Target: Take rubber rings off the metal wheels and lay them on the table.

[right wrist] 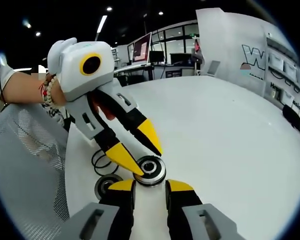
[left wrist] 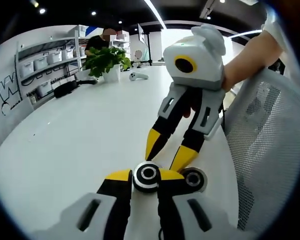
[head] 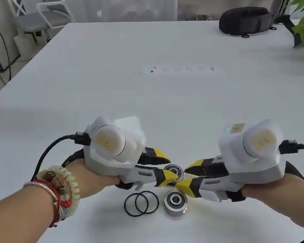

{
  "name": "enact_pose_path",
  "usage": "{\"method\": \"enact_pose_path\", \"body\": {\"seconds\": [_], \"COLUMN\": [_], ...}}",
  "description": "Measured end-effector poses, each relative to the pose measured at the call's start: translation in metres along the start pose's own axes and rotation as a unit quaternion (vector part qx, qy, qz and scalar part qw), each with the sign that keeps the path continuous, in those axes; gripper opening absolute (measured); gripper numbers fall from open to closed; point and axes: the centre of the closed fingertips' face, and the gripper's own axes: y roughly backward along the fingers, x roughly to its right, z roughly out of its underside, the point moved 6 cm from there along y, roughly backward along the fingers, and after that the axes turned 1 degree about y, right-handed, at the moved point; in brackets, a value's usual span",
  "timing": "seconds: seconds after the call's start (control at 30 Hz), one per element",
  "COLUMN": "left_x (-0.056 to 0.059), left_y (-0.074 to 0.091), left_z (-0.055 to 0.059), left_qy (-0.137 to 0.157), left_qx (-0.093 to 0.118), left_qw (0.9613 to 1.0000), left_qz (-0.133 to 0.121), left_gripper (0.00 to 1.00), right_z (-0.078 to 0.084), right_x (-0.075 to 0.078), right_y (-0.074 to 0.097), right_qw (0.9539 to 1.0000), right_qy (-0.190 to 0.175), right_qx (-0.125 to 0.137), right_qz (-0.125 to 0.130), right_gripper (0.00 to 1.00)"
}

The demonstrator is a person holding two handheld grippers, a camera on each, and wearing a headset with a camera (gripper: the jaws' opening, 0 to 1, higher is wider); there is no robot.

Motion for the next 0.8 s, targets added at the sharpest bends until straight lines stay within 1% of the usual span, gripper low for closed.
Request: {"method": "enact_pose_path", "body": {"seconds": [0.1, 0.13, 0.23, 0.33, 0.4, 0.47, 0.5, 0.53, 0.63, 0.8], "left_x": [0.0026, 0.0024, 0.0019, 0.0021, 0.0023, 0.0025, 0.0026, 0.0026, 0.0029, 0.0032], "left_y": [-0.0005, -0.0006, -0.0005, -0.0005, -0.0005, -0.0007, -0.0006, -0.0007, -0.0007, -0.0006], "left_z": [0.0000, -0.0001, 0.0005, 0.0012, 0.0014, 0.0015, 0.0015, 0.0016, 0.0019, 0.0020], "left_qy": [-0.001, 0.002, 0.014, 0.026, 0.026, 0.027, 0.027, 0.026, 0.025, 0.024], "left_qx": [-0.001, -0.001, 0.000, 0.002, 0.004, 0.004, 0.004, 0.004, 0.004, 0.005], "left_qw": [1.0000, 1.0000, 0.9999, 0.9997, 0.9996, 0.9996, 0.9996, 0.9996, 0.9997, 0.9997], "left_qz": [0.009, 0.007, 0.007, 0.006, 0.006, 0.005, 0.005, 0.005, 0.005, 0.005], "left_gripper": [0.07, 0.07, 0.07, 0.07, 0.07, 0.07, 0.07, 0.07, 0.07, 0.07], "right_z": [-0.0013, -0.0017, -0.0019, -0.0029, -0.0035, -0.0040, -0.0042, -0.0047, -0.0051, -0.0039], "right_x": [-0.0009, -0.0008, -0.0001, 0.0009, 0.0009, -0.0007, -0.0011, -0.0011, -0.0006, -0.0005], "right_y": [-0.0014, -0.0017, -0.0020, -0.0029, -0.0037, -0.0047, -0.0047, -0.0048, -0.0039, -0.0023], "right_qw": [1.0000, 1.0000, 1.0000, 0.9999, 0.9999, 0.9999, 0.9999, 0.9996, 0.9999, 0.9994], "right_qy": [0.006, 0.008, -0.001, -0.003, -0.005, 0.001, 0.010, 0.025, 0.016, 0.034], "right_qx": [0.001, 0.002, 0.003, 0.008, 0.010, 0.011, 0.010, 0.009, 0.005, 0.001], "right_qz": [0.002, 0.003, 0.003, 0.007, 0.010, 0.005, 0.009, 0.008, 0.004, 0.001], "right_gripper": [0.19, 0.19, 0.20, 0.23, 0.25, 0.22, 0.22, 0.22, 0.22, 0.20]}}
